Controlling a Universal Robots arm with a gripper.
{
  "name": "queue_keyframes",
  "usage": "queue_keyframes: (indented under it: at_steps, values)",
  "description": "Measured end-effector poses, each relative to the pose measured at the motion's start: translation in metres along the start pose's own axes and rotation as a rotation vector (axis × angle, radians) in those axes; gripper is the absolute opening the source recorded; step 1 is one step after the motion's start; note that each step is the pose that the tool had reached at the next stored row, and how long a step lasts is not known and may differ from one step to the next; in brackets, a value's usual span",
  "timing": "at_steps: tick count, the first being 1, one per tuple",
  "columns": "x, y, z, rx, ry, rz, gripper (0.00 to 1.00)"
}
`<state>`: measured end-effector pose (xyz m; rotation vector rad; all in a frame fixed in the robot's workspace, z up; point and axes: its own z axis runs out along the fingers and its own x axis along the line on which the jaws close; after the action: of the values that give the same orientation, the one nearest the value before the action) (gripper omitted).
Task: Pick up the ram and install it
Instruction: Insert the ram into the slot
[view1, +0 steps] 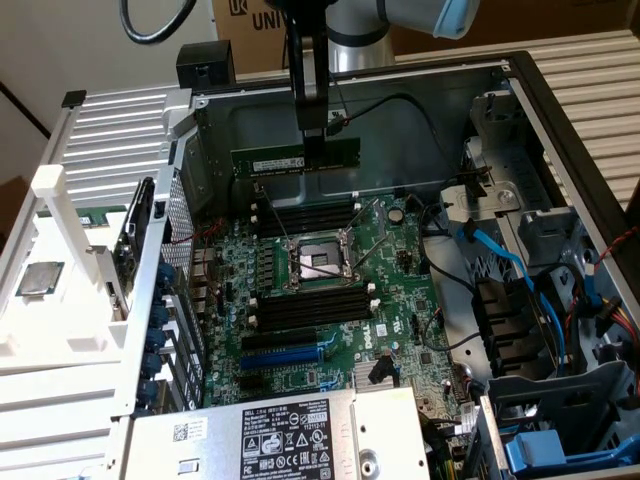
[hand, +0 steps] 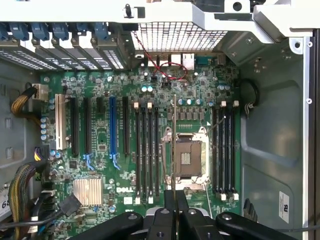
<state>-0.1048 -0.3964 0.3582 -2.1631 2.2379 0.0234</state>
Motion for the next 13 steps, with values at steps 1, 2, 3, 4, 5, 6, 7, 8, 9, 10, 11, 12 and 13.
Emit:
queue_keyframes:
  at_steps: [1,2,3,4,5,6,7,8,9,10,11,12,13]
  values:
    - [0.0000,0.0000,0.0000,0.0000,0.0000,0.000,0.12]
    - [0.0000,0.0000,0.0000,0.0000,-0.0001,0.000,0.12]
    - [0.0000,0.0000,0.0000,0.0000,0.0000,0.000,0.12]
    - [0.0000,0.0000,0.0000,0.0000,0.0000,0.000,0.12]
    - [0.0000,0.0000,0.0000,0.0000,0.0000,0.000,0.12]
    - [0.0000,0.0000,0.0000,0.0000,-0.0001,0.000,0.12]
    - [0.0000,0.0000,0.0000,0.0000,0.0000,0.000,0.12]
    - [0.0000,0.0000,0.0000,0.0000,0.0000,0.000,0.12]
    - [0.0000,0.0000,0.0000,0.0000,0.0000,0.000,0.12]
    - [0.0000,0.0000,0.0000,0.0000,0.0000,0.000,0.12]
    - [0.0000,0.0000,0.0000,0.0000,0.0000,0.000,0.12]
    - [0.0001,0.0001,0.0037,0.0002,0.0021,0.000,0.12]
    - [0.0002,0.0001,0.0054,0.0001,0.0030,0.000,0.12]
